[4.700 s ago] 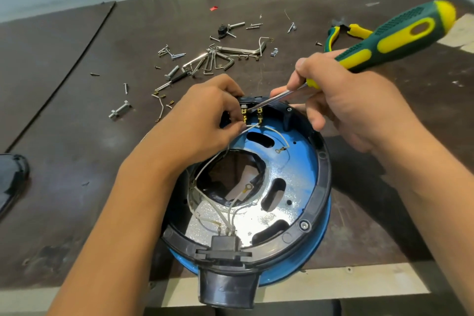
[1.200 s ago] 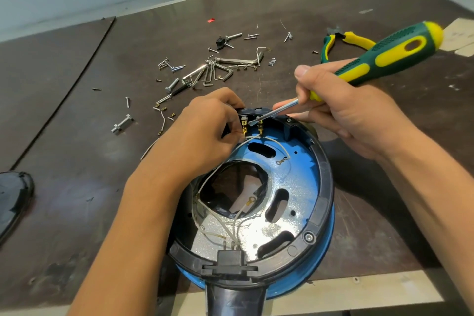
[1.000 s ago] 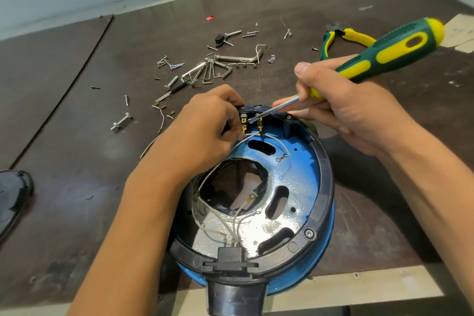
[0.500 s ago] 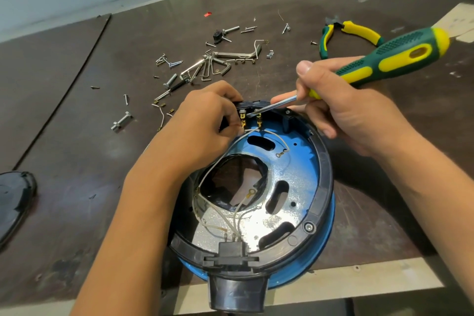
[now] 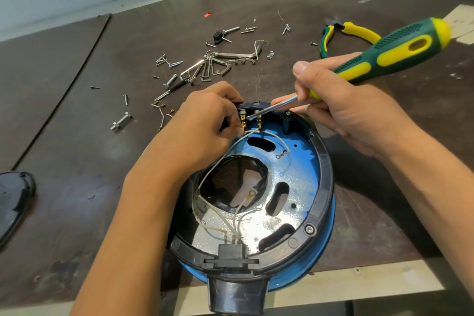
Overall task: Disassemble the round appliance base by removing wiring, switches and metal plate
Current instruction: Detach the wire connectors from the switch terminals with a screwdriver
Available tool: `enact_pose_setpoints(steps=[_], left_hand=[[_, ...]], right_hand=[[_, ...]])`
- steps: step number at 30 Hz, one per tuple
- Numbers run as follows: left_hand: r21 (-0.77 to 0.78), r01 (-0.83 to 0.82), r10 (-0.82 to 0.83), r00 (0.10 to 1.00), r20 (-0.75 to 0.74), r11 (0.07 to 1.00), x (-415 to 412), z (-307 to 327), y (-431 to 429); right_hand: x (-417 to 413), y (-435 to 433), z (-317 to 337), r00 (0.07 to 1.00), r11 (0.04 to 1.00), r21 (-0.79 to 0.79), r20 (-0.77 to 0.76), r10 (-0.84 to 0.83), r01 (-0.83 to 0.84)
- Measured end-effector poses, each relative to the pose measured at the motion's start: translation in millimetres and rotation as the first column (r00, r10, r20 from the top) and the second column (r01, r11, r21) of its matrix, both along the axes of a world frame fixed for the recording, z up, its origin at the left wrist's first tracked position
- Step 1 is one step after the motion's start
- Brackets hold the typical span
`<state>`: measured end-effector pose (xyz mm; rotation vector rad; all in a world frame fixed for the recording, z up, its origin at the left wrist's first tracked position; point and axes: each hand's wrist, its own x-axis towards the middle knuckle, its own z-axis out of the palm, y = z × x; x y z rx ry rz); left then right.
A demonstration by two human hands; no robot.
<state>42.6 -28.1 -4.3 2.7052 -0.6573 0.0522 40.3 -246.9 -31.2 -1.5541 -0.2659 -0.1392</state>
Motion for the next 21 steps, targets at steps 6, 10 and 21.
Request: enact_pose_setpoints(steps=[6,10,21], left_hand=[[0.007,0.003,-0.003,1.0,-0.003,1.0,0.0,-0.1,-0.5],[0.01,0.0,0.0,1.0,-0.002,1.0,0.4,-0.2,0.2],[0.009,0.01,-0.01,1.0,0.007,1.0,1.2,-0.7,1.5]], right_hand=[[1.1,-0.7,0.1,1.0,1.0,0.024,-0.012,0.02,-0.02],[0.2,-0.5,-1.0,0.999,0.999,0.046,-0.015,0.03,-0.029],[-1.0,1.6,-7.4,0.999,0.997,0.081,0.035,-0.018,0.015]])
